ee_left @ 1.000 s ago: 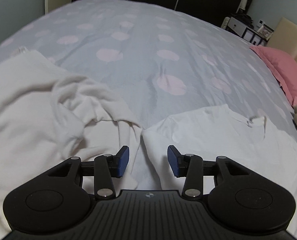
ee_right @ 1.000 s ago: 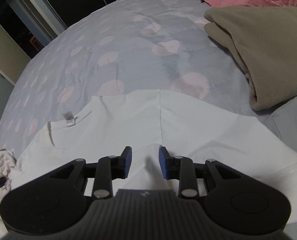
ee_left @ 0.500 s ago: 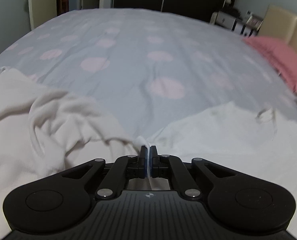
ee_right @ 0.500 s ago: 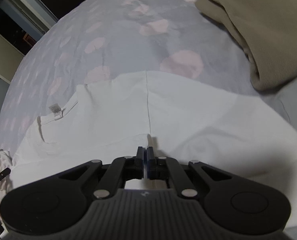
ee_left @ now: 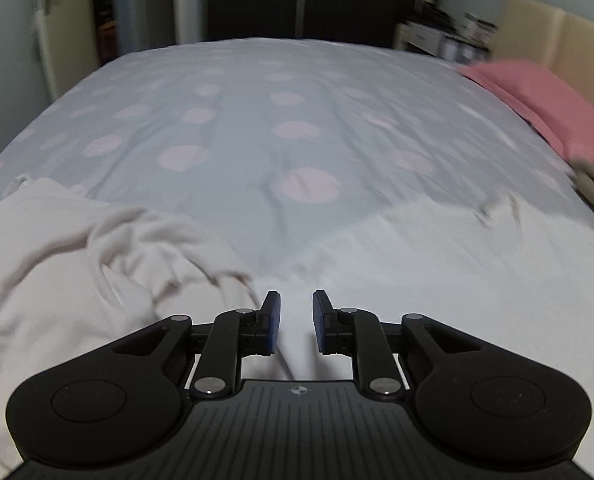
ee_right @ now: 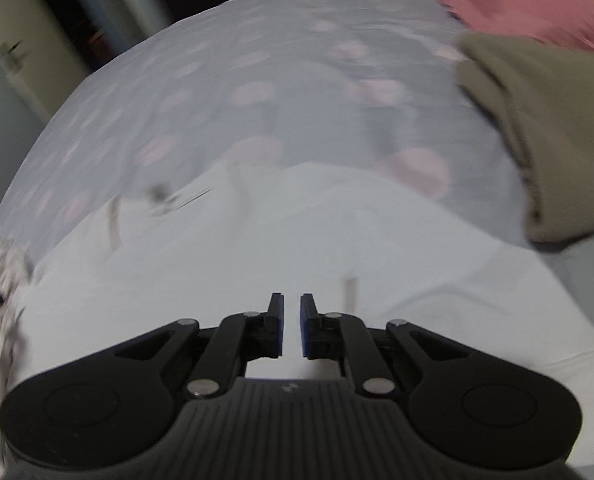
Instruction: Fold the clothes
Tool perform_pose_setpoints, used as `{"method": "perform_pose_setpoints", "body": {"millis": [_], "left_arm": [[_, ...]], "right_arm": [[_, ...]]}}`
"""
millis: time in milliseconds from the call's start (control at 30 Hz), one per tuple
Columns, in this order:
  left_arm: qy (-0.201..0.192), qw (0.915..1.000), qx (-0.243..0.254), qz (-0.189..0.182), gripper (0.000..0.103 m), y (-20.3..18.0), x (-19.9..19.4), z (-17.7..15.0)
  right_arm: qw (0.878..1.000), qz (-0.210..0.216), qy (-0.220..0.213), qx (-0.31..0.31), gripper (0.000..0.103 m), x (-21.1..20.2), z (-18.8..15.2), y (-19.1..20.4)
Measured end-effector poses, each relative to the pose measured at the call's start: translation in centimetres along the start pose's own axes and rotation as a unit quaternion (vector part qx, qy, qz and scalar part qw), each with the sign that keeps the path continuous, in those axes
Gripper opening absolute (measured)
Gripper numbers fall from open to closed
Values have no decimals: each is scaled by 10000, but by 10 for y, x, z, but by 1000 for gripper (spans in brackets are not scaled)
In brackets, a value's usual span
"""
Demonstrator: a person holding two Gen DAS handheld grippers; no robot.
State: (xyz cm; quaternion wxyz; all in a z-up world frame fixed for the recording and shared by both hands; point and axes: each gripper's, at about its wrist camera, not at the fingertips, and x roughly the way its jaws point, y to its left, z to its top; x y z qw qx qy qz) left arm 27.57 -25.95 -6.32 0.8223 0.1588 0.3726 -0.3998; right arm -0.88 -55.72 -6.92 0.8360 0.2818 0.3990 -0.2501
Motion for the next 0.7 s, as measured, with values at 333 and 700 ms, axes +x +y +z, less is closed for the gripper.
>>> {"method": "perform_pose_setpoints", "body": {"millis": [333, 700], "left_arm": [[506, 9930, 1013, -335, 10, -37, -29, -54], [1312, 9845, 1148, 170, 2, -29, -22, -88]], "right_arm": [[9863, 88, 756, -1461, 25, 12, -54, 54], [9860, -193, 1024, -1299, 22, 18, -70, 21]]}}
